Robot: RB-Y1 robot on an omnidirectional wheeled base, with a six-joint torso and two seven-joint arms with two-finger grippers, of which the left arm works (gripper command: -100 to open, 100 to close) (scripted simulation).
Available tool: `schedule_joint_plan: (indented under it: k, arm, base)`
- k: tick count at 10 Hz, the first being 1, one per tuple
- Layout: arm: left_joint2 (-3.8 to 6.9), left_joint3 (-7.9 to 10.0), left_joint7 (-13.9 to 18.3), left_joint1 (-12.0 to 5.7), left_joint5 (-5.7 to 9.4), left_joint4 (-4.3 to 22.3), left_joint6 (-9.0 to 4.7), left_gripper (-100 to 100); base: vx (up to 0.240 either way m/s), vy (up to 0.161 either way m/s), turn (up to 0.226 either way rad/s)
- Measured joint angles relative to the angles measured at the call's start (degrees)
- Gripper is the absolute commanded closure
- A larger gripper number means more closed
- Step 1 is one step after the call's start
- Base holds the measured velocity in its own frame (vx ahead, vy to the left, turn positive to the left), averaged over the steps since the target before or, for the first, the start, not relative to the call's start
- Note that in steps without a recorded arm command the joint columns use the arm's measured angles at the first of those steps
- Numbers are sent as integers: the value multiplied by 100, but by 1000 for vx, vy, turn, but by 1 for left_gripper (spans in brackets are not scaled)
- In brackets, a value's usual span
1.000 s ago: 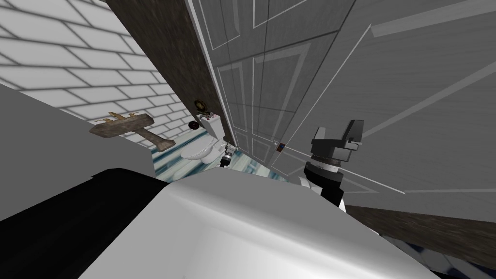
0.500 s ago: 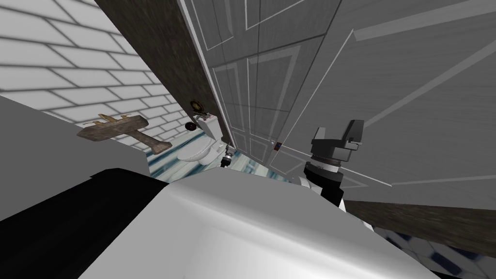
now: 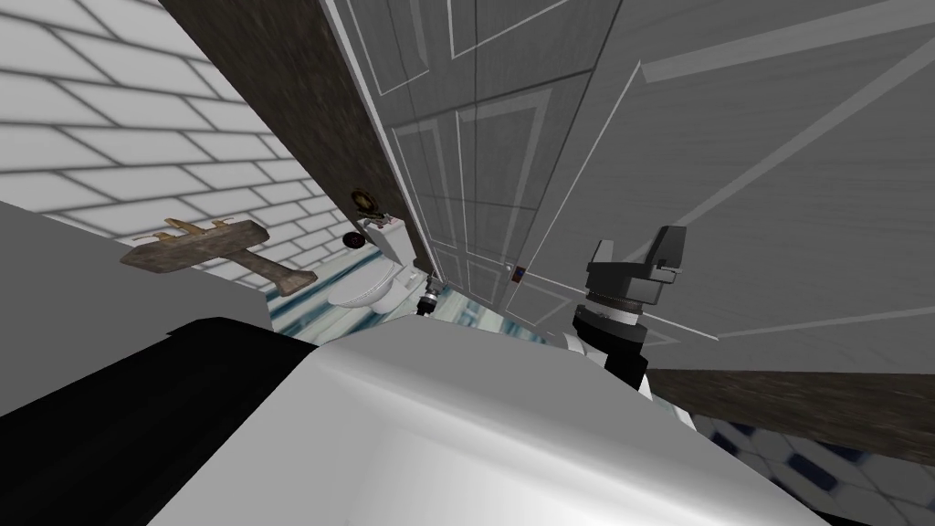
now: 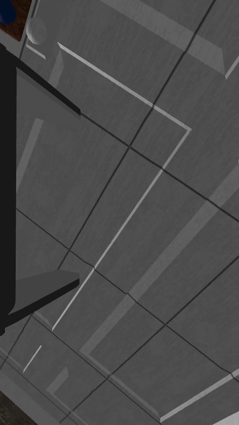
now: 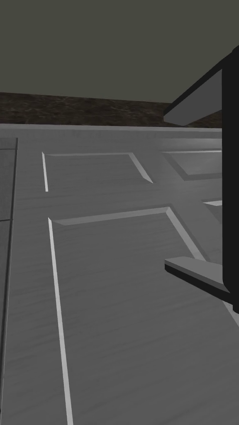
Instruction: Push the door open
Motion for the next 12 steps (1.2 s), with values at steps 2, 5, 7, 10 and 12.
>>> schedule_joint_plan:
  k: [2,5,7,10,12]
  arm:
    - [-19,5,-230,-34,-17,91,-13,-100]
    - [-42,15,-580,-83,-40,253,-53,-100]
    - [-57,22,-815,-117,-56,354,-79,-100]
    - [-80,33,-1163,-186,-79,509,-95,-100]
    - [-103,41,-1391,-223,-93,627,-133,-100]
  base:
    - [-7,-42,-62]
    - [0,-42,-72]
    - [1,-41,-71]
    - [-3,-39,-66]
    - [4,-44,-63]
